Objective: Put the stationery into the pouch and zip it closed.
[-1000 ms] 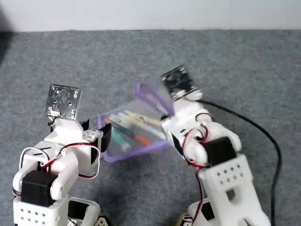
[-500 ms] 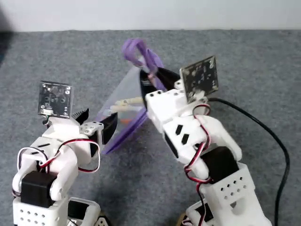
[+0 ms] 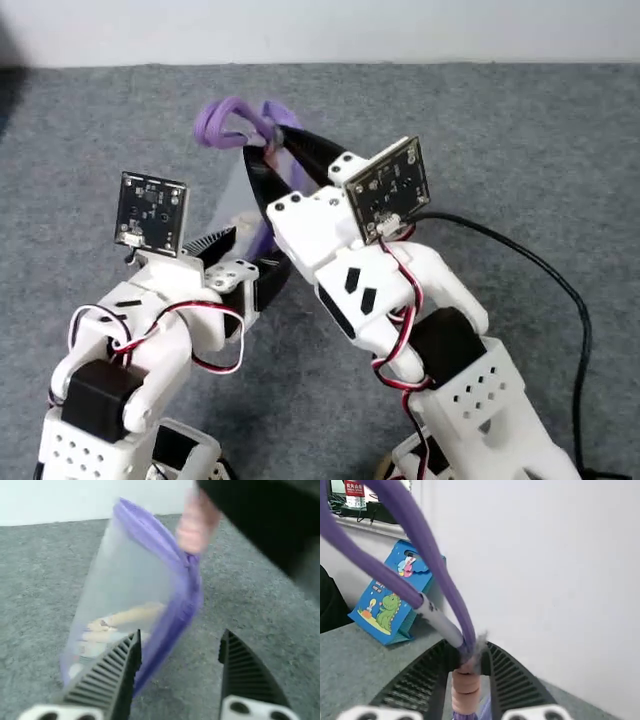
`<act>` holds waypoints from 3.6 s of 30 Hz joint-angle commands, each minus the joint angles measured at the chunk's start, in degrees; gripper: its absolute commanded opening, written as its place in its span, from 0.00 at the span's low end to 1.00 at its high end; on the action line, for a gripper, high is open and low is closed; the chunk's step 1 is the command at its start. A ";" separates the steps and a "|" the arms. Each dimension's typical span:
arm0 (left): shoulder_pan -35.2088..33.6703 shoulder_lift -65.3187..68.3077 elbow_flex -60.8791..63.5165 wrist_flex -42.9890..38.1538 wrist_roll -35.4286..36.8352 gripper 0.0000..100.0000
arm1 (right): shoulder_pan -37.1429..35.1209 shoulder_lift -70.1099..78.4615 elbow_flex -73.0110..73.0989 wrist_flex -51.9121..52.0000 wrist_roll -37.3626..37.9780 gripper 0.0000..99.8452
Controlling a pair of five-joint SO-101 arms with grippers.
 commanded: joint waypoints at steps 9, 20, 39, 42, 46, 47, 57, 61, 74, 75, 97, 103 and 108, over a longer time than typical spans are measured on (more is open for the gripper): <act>-4.31 0.09 3.12 -8.62 0.88 0.25 | -1.98 0.48 -8.53 1.63 0.97 0.01; -4.04 0.18 7.16 -15.74 0.62 0.16 | -3.74 0.57 -9.23 4.44 1.14 0.01; -4.04 -0.35 6.99 -15.65 0.62 0.01 | 6.29 8.40 -8.18 -10.42 1.05 0.01; -4.04 -0.35 7.16 -15.21 0.70 0.01 | 8.31 9.45 -8.18 -12.62 1.14 0.01; -4.04 -0.35 6.99 -14.33 0.70 0.01 | 10.51 9.98 -8.18 -15.60 1.23 0.01; -4.04 -0.35 7.08 -14.33 0.70 0.01 | 10.86 10.07 -8.18 -16.22 1.32 0.01; -4.04 -0.35 6.81 -12.22 0.88 0.01 | 14.29 12.09 -8.18 -16.75 4.40 0.01; -4.04 -0.35 6.81 -11.43 0.97 0.01 | 16.66 17.01 -8.35 -23.87 4.57 0.01; -4.04 -0.44 1.98 -6.59 0.97 0.01 | 20.18 34.77 -19.34 -28.09 7.74 0.01; -4.04 -0.44 1.80 -6.59 0.97 0.01 | 20.70 35.91 -19.96 -28.09 7.74 0.01; -4.04 -0.44 1.19 -5.45 0.97 0.01 | 25.10 51.56 -37.45 -28.18 12.48 0.01; -4.04 -0.44 -0.13 -4.57 0.97 0.01 | 26.24 53.67 -37.45 -30.55 12.66 0.01; -4.04 -0.44 -0.04 -4.57 0.97 0.01 | 25.27 49.36 -37.27 -21.58 12.57 0.01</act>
